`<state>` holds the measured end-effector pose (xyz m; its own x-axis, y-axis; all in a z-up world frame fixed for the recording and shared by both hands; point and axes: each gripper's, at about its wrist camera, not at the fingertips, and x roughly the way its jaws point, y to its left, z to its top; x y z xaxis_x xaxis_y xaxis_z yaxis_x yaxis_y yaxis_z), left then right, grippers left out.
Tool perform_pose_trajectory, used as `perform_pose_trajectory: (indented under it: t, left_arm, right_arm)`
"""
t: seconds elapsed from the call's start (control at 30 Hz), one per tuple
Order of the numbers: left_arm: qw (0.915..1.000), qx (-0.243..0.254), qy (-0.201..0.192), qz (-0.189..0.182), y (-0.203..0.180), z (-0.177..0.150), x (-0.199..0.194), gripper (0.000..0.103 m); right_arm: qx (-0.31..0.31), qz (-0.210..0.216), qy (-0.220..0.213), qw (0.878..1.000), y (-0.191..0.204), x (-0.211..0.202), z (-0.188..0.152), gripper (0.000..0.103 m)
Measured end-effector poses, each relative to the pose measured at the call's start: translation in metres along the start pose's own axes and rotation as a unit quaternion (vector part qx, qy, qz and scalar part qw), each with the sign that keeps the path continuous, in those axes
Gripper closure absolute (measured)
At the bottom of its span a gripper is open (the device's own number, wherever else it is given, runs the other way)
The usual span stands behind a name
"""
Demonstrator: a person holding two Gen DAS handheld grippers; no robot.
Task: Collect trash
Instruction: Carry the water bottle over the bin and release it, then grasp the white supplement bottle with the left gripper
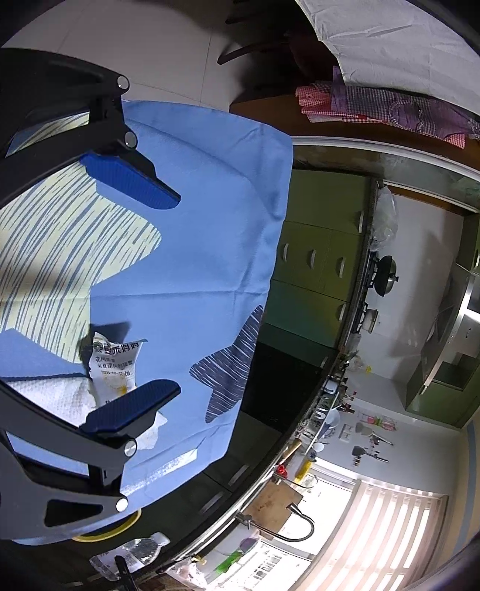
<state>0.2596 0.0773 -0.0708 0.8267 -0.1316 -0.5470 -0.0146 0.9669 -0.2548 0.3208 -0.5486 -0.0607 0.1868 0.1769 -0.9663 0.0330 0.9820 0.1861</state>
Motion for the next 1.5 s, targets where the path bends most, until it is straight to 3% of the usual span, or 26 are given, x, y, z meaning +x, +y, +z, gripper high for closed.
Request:
perform_pose_trajectory:
  t: [0.17,0.33,0.4,0.5,0.73,0.87,1.03,1.23,1.33,1.5]
  left_arm:
    - [0.9999,0.007,0.009,0.006,-0.002,-0.003,0.005,0.014]
    - [0.9997,0.014,0.016,0.008,-0.005,-0.005,0.009,0.014]
    - [0.9997,0.017,0.018,0.006,-0.006,-0.005,0.01,0.014]
    - [0.9996,0.021,0.018,0.004,-0.008,-0.006,0.009,0.014]
    - [0.9984,0.051,0.024,0.0,-0.02,-0.009,0.01,0.013]
    - [0.9966,0.074,0.033,-0.015,-0.032,-0.011,0.009,0.013]
    - [0.9899,0.099,0.096,-0.032,-0.053,-0.017,0.002,0.013]
    - [0.9757,0.129,0.176,-0.019,-0.089,-0.049,-0.027,0.007]
    - [0.9733,0.152,0.171,-0.018,-0.112,-0.071,-0.048,0.007]
    - [0.9731,0.193,0.123,0.027,-0.134,-0.096,-0.068,0.007]
  right_arm:
    - [0.065,-0.026,0.01,0.997,-0.07,0.028,0.001,0.038]
    - [0.097,-0.039,0.012,0.994,-0.105,0.049,0.003,0.037]
    - [0.104,-0.059,0.0,0.993,-0.109,0.049,0.001,0.022]
    - [0.113,-0.067,-0.03,0.991,-0.106,0.034,-0.012,0.02]
    - [0.085,-0.004,-0.104,0.991,-0.064,-0.008,-0.072,0.02]
    - [0.063,0.038,-0.115,0.991,-0.035,-0.011,-0.112,0.02]
    - [0.056,0.065,-0.12,0.989,-0.022,-0.009,-0.153,0.02]
    - [0.047,0.087,-0.13,0.987,-0.015,0.005,-0.164,0.02]
    - [0.039,0.108,-0.135,0.984,-0.011,0.009,-0.167,0.02]
    - [0.024,0.133,-0.132,0.982,-0.002,0.019,-0.176,0.02]
